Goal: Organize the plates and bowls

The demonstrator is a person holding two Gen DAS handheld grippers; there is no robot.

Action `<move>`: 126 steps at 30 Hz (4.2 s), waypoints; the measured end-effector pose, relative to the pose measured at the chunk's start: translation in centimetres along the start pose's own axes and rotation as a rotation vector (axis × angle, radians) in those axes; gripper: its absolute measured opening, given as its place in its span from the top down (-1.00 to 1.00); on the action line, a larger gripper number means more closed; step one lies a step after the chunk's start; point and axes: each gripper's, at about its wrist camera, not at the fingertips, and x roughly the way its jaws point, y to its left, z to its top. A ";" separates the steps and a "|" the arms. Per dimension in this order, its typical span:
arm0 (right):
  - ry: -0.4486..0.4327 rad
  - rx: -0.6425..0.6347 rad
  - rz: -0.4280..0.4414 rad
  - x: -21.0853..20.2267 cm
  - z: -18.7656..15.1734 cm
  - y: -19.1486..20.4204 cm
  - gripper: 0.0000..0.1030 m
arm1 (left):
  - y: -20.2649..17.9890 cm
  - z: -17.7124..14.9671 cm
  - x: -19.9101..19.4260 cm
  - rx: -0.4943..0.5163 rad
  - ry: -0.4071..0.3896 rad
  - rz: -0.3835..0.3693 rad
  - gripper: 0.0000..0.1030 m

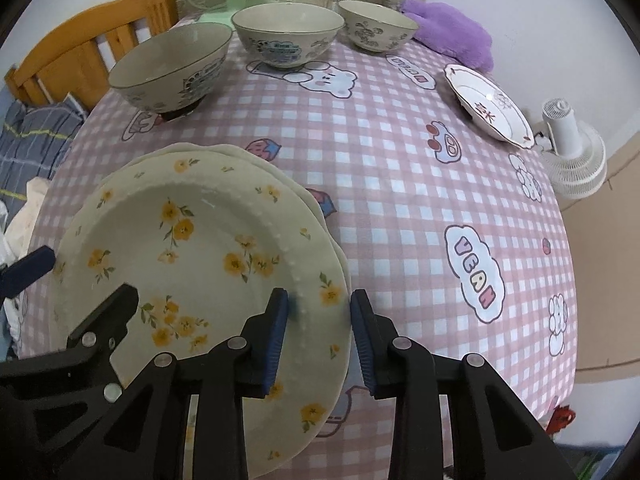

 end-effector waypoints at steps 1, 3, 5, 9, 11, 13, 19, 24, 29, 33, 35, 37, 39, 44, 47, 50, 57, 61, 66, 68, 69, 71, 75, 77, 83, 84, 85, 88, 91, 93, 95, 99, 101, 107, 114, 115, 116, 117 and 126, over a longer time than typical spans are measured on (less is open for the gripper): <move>0.003 0.017 0.002 0.0 0.0 -0.1 0.27 | 0.1 0.0 -0.1 0.004 -0.002 -0.005 -0.67; 0.003 0.049 0.011 -0.3 0.0 -0.3 0.26 | 0.3 0.0 -0.3 0.009 -0.009 -0.010 -0.67; -0.013 0.069 0.048 -1.0 0.0 -0.3 0.21 | 0.6 0.0 -0.7 0.009 -0.018 -0.013 -0.67; -0.052 0.070 0.040 -2.6 -0.1 0.1 0.03 | 1.5 0.3 -1.6 -0.006 -0.037 -0.025 -0.67; -0.060 0.085 0.042 -3.5 -0.1 0.2 -0.04 | 1.8 0.5 -2.3 -0.005 -0.050 -0.031 -0.67; -0.081 0.091 0.045 -4.5 -0.1 0.2 -0.05 | 2.0 0.8 -3.3 0.002 -0.078 -0.033 -0.68; -0.159 0.114 0.083 -6.7 0.7 -0.8 -0.20 | 2.5 2.2 -5.6 -0.014 -0.159 -0.022 -0.80; -0.182 0.125 0.123 -7.1 0.9 -2.2 -0.31 | 1.5 2.6 -6.2 -0.023 -0.197 -0.018 -0.81; -0.185 0.113 0.127 -6.4 1.2 -4.7 -0.51 | -0.4 3.2 -6.4 -0.054 -0.220 -0.033 -0.82; -0.213 0.101 0.143 -6.5 1.8 -7.5 -0.51 | -3.0 4.2 -6.6 -0.048 -0.235 -0.025 -0.86; -0.214 0.095 0.157 -6.3 2.2 -9.0 -0.51 | -4.4 4.8 -6.3 -0.048 -0.224 -0.003 -0.86; -0.213 0.091 0.171 -6.0 2.7 -10.5 -0.51 | -5.6 5.5 -6.1 -0.063 -0.212 0.007 -0.86; -0.223 0.083 0.192 -5.8 3.4 -12.4 -0.51 | -6.9 6.4 -5.8 -0.087 -0.207 0.003 -0.86; -0.240 0.087 0.236 -5.7 5.0 -16.5 -0.51 | -10.4 8.2 -5.1 -0.115 -0.195 0.009 -0.86; -0.247 0.079 0.233 -5.3 5.9 -18.8 -0.51 | -12.8 9.1 -4.9 -0.123 -0.204 0.025 -0.86; -0.253 0.085 0.251 -4.6 6.6 -21.2 -0.51 | -14.6 10.1 -4.6 -0.138 -0.216 0.028 -0.85; -0.272 0.059 0.240 -3.0 8.3 -25.9 -0.51 | -19.3 12.4 -3.3 -0.137 -0.240 0.062 -0.86; -0.277 0.043 0.234 -1.8 9.5 -28.3 -0.51 | -21.3 14.1 -2.0 -0.135 -0.245 0.058 -0.85; -0.287 0.056 0.233 0.2 11.5 -30.8 -0.51 | -23.6 16.7 -0.3 -0.136 -0.255 0.069 -0.82; -0.281 0.071 0.235 1.1 12.3 -31.6 -0.51 | -24.3 17.8 0.7 -0.131 -0.248 0.072 -0.78; -0.278 0.076 0.234 1.6 12.7 -31.9 -0.51 | -24.7 18.4 1.3 -0.130 -0.237 0.069 -0.73; -0.274 0.082 0.226 2.7 13.7 -32.6 -0.51 | -25.4 19.4 2.3 -0.127 -0.227 0.068 -0.72; -0.269 0.087 0.200 4.8 15.4 -33.6 -0.51 | -26.5 21.4 4.7 -0.122 -0.201 0.070 -0.66; -0.258 0.106 0.197 6.1 16.5 -34.0 -0.51 | -26.6 22.3 5.8 -0.137 -0.188 0.060 -0.62; -0.250 0.125 0.198 9.1 19.0 -34.5 -0.51 | -27.3 24.7 9.4 -0.135 -0.154 0.072 -0.55; -0.244 0.129 0.194 9.8 19.5 -34.6 -0.51 | -27.5 25.0 10.0 -0.129 -0.150 0.076 -0.54; -0.238 0.133 0.190 10.3 19.8 -34.7 -0.51 | -27.6 25.2 10.5 -0.126 -0.143 0.079 -0.54; -0.218 0.144 0.189 11.9 20.7 -35.0 -0.51 | -27.7 26.0 11.9 -0.130 -0.129 0.081 -0.50; -0.198 0.148 0.186 13.6 21.6 -35.0 -0.50 | -27.8 26.6 13.5 -0.129 -0.111 0.078 -0.42; -0.183 0.145 0.183 14.5 22.1 -34.9 -0.50 | -27.8 26.9 14.2 -0.123 -0.104 0.084 -0.34; -0.177 0.143 0.182 15.2 22.4 -34.7 -0.50 | -27.9 27.1 14.8 -0.120 -0.096 0.079 -0.27; -0.160 0.138 0.172 16.4 22.8 -34.4 -0.50 | -27.7 27.4 16.1 -0.131 -0.064 0.061 -0.10; -0.150 0.130 0.174 16.9 22.9 -34.1 -0.46 | -27.9 27.4 16.4 -0.127 -0.065 0.044 -0.06; -0.145 0.095 0.155 17.1 22.9 -33.4 -0.11 | -28.5 27.5 16.5 -0.103 -0.054 -0.010 0.06; -0.120 0.101 0.131 16.7 22.4 -33.2 -0.05 | -28.9 27.4 16.1 -0.066 -0.065 0.002 0.06; -0.117 0.102 0.134 16.6 22.1 -33.1 -0.05 | -28.8 27.2 15.8 -0.060 -0.066 0.005 0.05; -0.113 0.106 0.137 16.3 21.8 -33.1 -0.05 | -28.7 26.9 15.7 -0.054 -0.062 0.003 0.05; -0.107 0.113 0.138 16.1 21.3 -33.0 -0.05 | -28.6 26.5 15.4 -0.048 -0.058 0.002 0.05; -0.065 0.140 0.165 13.4 17.1 -30.9 -0.05 | -27.0 22.0 12.1 -0.024 -0.047 0.031 0.04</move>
